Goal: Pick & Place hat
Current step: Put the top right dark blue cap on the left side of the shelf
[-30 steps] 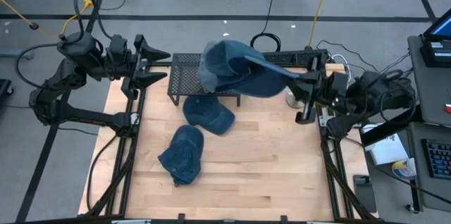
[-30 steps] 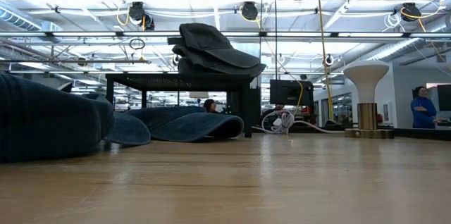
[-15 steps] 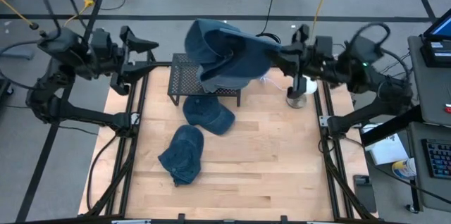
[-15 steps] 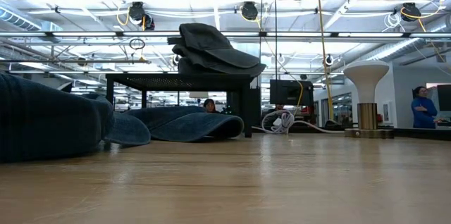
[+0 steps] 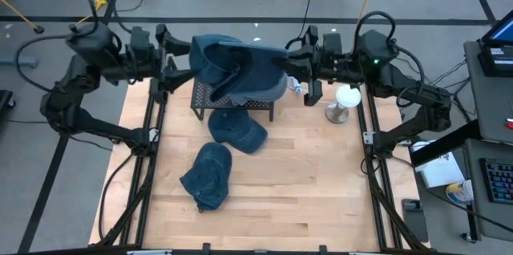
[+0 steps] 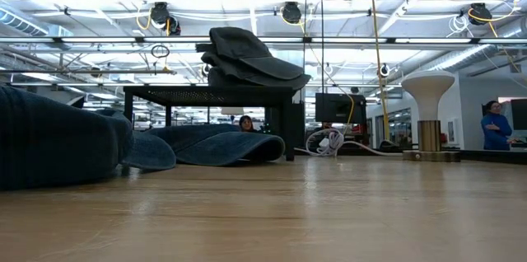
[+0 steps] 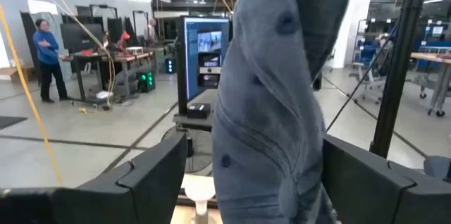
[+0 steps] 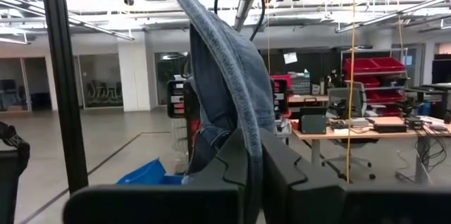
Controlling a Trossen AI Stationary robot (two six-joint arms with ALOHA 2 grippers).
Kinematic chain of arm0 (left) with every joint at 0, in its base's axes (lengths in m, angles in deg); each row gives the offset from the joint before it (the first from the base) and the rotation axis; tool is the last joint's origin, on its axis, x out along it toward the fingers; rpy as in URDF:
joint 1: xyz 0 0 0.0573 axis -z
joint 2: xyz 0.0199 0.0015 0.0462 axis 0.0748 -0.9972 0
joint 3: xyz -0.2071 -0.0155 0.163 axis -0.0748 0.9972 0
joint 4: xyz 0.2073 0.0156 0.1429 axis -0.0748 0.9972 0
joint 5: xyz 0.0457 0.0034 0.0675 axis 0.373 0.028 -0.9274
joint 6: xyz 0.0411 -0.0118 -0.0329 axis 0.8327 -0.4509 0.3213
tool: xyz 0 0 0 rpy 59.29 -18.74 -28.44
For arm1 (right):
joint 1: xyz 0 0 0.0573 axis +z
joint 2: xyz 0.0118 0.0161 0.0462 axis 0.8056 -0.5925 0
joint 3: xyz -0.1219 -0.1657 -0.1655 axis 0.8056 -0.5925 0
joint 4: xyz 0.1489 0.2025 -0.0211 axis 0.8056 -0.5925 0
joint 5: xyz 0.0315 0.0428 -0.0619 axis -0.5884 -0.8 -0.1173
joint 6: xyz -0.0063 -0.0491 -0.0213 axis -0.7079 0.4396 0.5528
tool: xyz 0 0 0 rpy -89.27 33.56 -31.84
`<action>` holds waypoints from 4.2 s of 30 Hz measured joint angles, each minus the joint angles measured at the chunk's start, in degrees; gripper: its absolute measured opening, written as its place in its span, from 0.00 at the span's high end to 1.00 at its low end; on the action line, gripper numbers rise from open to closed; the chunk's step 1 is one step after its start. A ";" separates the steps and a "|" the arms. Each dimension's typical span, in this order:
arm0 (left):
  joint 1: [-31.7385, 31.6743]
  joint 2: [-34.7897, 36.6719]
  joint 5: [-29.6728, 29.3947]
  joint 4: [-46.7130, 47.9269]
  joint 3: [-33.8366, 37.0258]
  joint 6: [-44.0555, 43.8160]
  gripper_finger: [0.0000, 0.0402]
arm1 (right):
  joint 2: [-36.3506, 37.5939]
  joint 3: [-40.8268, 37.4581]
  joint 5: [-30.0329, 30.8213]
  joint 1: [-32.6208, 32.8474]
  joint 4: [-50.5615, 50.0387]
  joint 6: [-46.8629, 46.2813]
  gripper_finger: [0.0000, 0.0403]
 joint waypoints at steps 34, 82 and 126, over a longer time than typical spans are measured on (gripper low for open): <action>-0.04 -2.03 -2.51 -5.01 -0.09 -7.50 0.98 | 3.26 0.04 -1.54 -0.57 -4.73 0.75 0.96; -2.44 -8.65 -71.14 8.39 -2.87 -36.49 1.00 | 16.40 0.00 0.49 -0.57 -27.43 9.45 0.53; -14.47 -21.74 -43.36 47.70 -2.84 -100.46 1.00 | 15.02 -0.07 -2.91 -0.55 -33.04 10.60 0.57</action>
